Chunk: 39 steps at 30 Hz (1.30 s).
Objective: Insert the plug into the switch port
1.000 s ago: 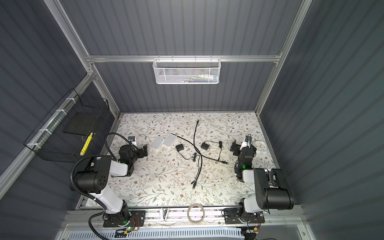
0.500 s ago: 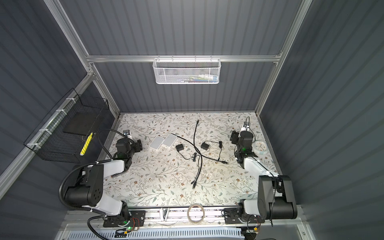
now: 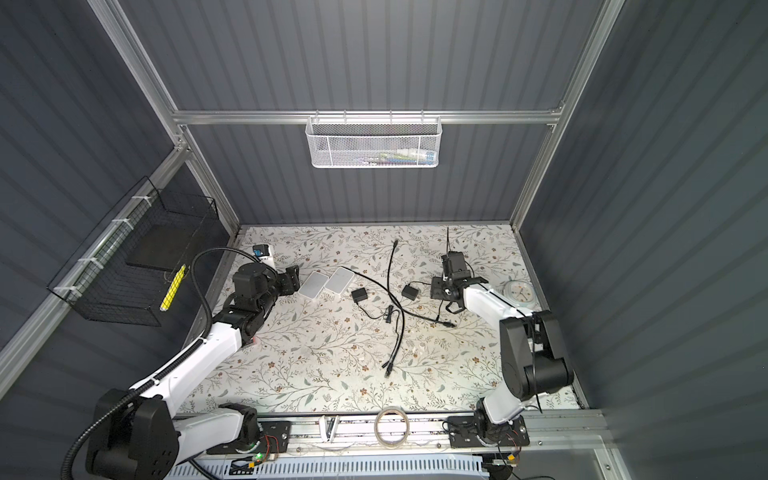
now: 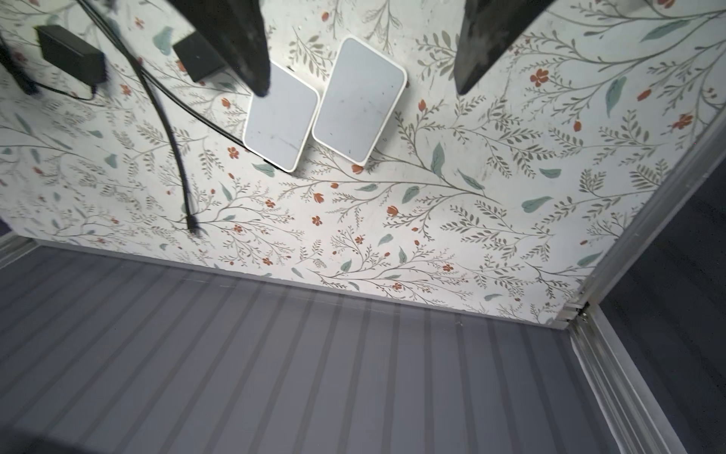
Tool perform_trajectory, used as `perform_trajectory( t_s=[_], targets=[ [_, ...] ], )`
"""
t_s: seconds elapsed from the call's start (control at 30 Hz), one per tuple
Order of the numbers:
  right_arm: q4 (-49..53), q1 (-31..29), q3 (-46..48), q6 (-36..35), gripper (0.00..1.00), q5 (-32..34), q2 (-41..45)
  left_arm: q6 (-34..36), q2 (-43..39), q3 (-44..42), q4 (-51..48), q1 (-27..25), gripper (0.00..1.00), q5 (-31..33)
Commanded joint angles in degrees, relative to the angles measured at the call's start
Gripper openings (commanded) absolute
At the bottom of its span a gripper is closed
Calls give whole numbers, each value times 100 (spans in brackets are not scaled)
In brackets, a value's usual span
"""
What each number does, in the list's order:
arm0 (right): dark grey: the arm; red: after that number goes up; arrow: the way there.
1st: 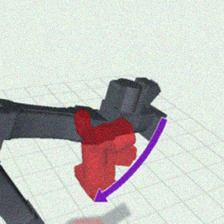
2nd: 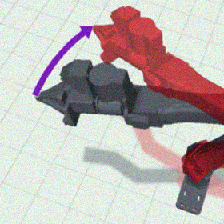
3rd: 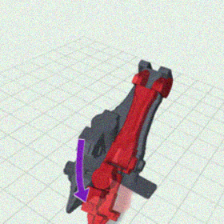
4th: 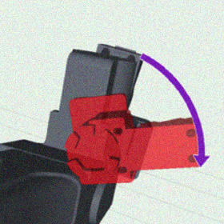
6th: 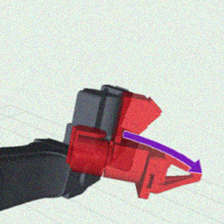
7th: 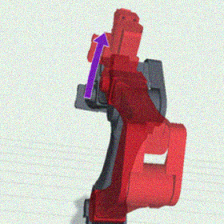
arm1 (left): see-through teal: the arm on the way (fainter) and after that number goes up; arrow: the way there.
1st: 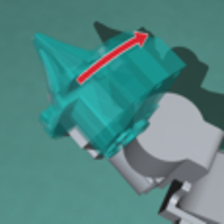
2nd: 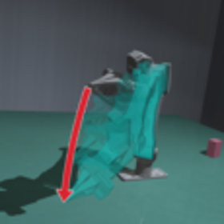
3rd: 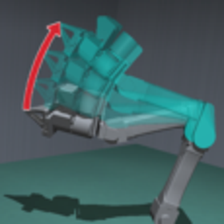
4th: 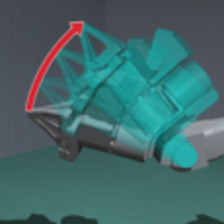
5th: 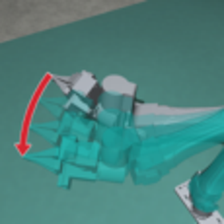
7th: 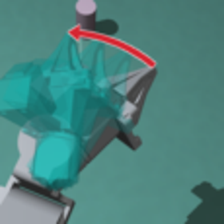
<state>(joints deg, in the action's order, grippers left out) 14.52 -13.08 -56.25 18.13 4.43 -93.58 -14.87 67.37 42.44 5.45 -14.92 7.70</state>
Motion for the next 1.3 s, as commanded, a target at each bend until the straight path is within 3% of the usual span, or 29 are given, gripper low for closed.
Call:
perform_trajectory(
  t_s=[0.0,0.3,0.57,0.97,1.13,1.27],
  targets=[
    [551,-32,-357,304,62,97,-348,-262,-165,162,-774,-20,73,-554],
    [745,-124,-1062,375,53,535,-1134,-121,-274,396,-1267,-29,73,-803],
    [942,-124,-1405,367,45,544,-1582,-157,-266,397,-1405,-51,73,-959],
    [972,-116,-1388,359,23,426,-1539,-74,-89,453,-1487,-110,73,-1258],
    [1007,-98,-1383,261,2,385,-1317,33,64,608,-1486,-147,73,-1371],
    [1086,-82,-1381,234,0,231,-1135,37,91,652,-1510,-204,73,-1454]
  ],
)
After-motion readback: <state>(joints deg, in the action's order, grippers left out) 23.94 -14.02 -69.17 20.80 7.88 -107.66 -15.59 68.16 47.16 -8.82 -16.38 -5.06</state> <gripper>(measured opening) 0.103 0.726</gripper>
